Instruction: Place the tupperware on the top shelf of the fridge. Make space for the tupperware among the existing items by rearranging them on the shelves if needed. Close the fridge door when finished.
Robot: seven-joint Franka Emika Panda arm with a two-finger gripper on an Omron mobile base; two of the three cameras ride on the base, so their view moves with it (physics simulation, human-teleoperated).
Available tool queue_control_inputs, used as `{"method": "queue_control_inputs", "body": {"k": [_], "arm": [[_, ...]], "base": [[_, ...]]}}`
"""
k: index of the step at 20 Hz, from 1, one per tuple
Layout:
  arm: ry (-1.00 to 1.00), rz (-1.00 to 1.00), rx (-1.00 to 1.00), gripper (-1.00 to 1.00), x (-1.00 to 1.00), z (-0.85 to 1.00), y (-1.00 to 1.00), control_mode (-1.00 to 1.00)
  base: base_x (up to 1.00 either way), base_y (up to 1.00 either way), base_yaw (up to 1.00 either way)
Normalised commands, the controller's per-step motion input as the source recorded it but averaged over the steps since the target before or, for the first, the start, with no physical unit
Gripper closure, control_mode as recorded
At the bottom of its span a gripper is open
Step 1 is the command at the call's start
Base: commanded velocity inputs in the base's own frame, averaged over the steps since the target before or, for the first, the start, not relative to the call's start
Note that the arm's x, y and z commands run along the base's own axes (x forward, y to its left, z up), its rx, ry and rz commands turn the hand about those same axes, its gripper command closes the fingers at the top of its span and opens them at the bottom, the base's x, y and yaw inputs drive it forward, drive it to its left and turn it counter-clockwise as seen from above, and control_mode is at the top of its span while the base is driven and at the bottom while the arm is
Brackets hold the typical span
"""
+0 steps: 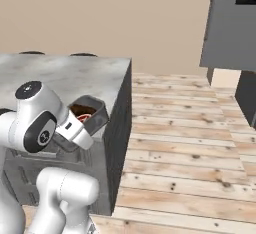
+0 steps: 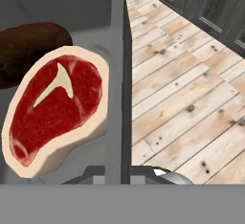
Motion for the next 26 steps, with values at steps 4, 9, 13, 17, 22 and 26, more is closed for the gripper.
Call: {"method": "queue_control_inputs", "body": {"k": [4, 9, 13, 17, 22, 26], "arm": [[0.00, 0.00, 0.00, 1.00, 0.00, 0.00, 0.00, 1.00], [0.00, 0.00, 0.00, 1.00, 0.00, 0.00, 0.00, 1.00], [0.00, 0.00, 0.00, 1.00, 0.00, 0.00, 0.00, 1.00], [0.00, 0.00, 0.00, 1.00, 0.00, 0.00, 0.00, 1.00], [0.00, 0.00, 0.00, 1.00, 0.00, 0.00, 0.00, 1.00], [0.00, 0.00, 0.00, 1.00, 0.00, 0.00, 0.00, 1.00]], "base": [[0.25, -1.00, -0.01], [0.91, -0.89, 0.05], [1.00, -0.59, 0.06], [1.00, -0.33, 0.01], [1.00, 0.00, 0.00], [1.00, 0.00, 0.00]]}}
